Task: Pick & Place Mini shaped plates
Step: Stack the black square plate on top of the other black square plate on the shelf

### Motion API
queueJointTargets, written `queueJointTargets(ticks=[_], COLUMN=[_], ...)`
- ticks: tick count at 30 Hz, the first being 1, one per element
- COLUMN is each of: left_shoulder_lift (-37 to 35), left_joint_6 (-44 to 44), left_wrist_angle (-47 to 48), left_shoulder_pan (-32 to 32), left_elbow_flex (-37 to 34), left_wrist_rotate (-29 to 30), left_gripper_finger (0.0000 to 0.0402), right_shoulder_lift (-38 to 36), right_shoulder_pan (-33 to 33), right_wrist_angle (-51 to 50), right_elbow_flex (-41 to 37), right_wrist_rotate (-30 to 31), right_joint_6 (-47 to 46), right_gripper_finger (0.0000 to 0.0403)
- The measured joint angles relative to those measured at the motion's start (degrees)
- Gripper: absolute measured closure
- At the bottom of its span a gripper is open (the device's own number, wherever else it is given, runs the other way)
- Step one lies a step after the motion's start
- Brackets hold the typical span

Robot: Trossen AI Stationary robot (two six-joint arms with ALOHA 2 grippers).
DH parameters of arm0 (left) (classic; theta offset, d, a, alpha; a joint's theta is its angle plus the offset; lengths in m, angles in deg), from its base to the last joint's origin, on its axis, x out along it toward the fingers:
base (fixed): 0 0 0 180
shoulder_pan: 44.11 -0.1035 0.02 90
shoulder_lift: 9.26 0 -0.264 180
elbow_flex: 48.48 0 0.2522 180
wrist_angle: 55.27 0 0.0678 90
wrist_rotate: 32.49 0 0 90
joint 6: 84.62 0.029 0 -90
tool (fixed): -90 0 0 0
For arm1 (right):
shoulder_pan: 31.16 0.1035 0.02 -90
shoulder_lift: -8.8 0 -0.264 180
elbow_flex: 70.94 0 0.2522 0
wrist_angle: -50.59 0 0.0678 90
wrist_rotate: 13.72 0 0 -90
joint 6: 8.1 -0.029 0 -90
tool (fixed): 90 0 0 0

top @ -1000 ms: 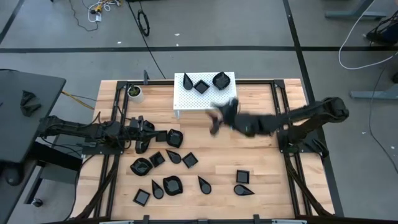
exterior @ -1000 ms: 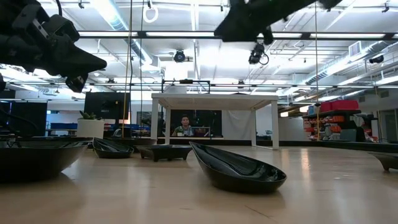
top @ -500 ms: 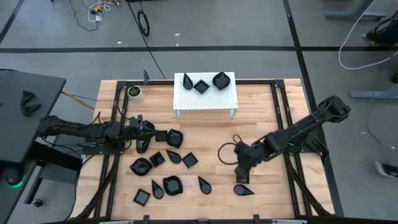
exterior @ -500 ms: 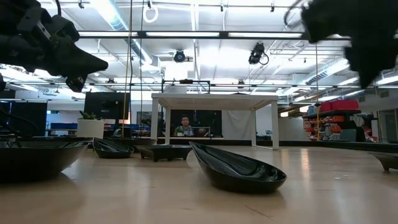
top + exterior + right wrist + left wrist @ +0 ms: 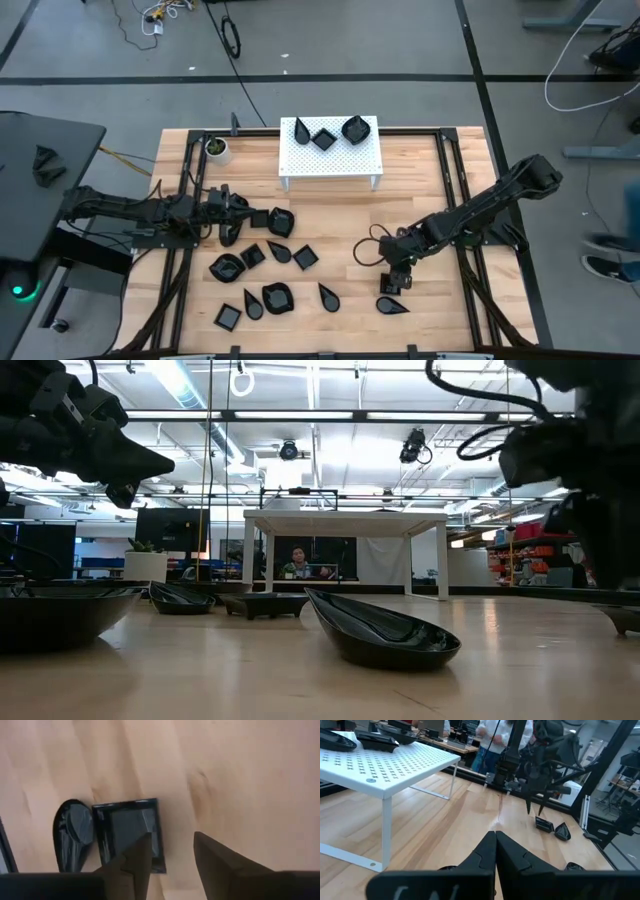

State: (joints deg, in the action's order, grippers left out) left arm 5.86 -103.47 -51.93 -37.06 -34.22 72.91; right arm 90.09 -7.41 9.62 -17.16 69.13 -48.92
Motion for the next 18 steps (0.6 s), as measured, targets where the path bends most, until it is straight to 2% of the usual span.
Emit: queueJointTargets(ticks=[7, 18], left_shoulder_lift=[0.0, 0.0], left_joint_6=[0.0, 0.0], left_wrist_angle=[0.0, 0.0], left_shoulder_pan=[0.0, 0.0], left_elbow_flex=[0.0, 0.0], left_wrist_rotate=[0.0, 0.0], left_gripper_finger=[0.0394, 0.0394], right_shoulder_lift=[0.0, 0.9], right_shoulder_pan=[1.5, 5.6], right_wrist_angle=[5.5, 7.9], right_elbow_flex=[-3.1, -4.3], right_wrist_rotate=[0.0, 0.7], right_joint_6=[4.9, 5.9], right_gripper_finger=[0.0265, 0.0323])
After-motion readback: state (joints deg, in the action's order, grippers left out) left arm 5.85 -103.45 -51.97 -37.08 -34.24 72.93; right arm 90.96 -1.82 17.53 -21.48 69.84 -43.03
